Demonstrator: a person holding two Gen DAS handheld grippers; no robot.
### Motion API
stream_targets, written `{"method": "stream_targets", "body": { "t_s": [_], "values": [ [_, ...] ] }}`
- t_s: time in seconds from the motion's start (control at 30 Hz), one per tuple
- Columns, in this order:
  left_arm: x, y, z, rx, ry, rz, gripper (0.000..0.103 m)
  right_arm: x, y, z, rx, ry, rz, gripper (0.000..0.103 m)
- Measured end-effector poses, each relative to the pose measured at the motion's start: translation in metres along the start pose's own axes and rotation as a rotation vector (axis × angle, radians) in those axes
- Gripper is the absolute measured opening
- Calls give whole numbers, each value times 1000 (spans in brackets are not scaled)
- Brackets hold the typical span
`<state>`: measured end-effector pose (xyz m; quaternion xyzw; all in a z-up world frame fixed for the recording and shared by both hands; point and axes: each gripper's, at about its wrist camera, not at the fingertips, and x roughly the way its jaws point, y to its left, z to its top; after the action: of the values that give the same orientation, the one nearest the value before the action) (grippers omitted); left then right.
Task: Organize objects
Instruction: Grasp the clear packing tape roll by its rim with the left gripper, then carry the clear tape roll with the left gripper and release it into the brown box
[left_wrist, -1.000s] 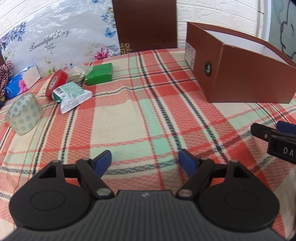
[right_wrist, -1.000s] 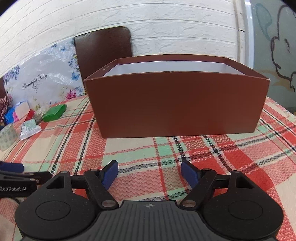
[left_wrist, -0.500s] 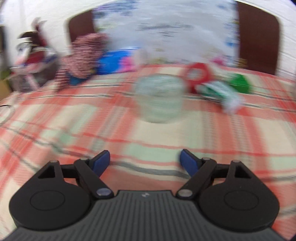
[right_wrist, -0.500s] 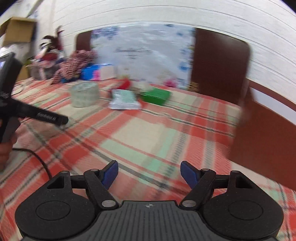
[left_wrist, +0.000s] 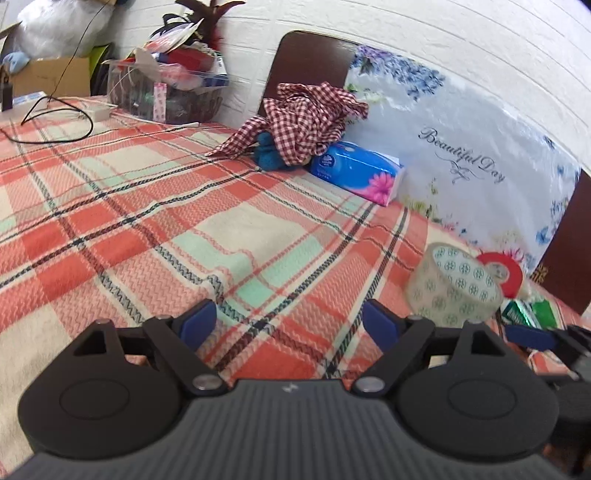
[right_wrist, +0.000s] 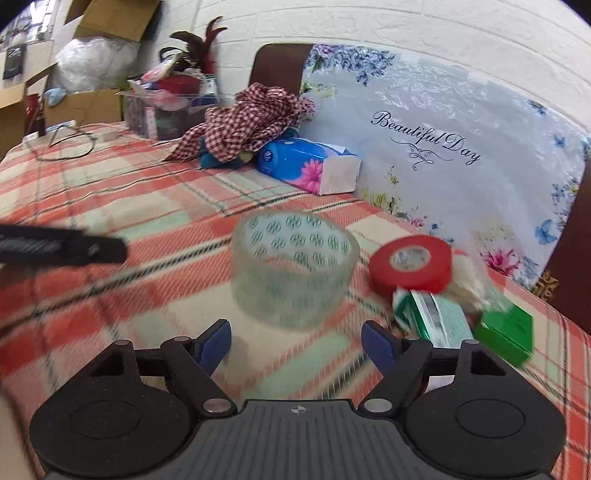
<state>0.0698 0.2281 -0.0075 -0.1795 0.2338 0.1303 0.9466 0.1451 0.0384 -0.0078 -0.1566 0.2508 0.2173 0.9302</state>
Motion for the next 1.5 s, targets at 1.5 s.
{"method": "stream_targets", "body": {
  "t_s": [1.5],
  "values": [
    [-94,-343,-111,729,460,-591,58,-234,-124,-179,314,100,-379,80]
  ]
}}
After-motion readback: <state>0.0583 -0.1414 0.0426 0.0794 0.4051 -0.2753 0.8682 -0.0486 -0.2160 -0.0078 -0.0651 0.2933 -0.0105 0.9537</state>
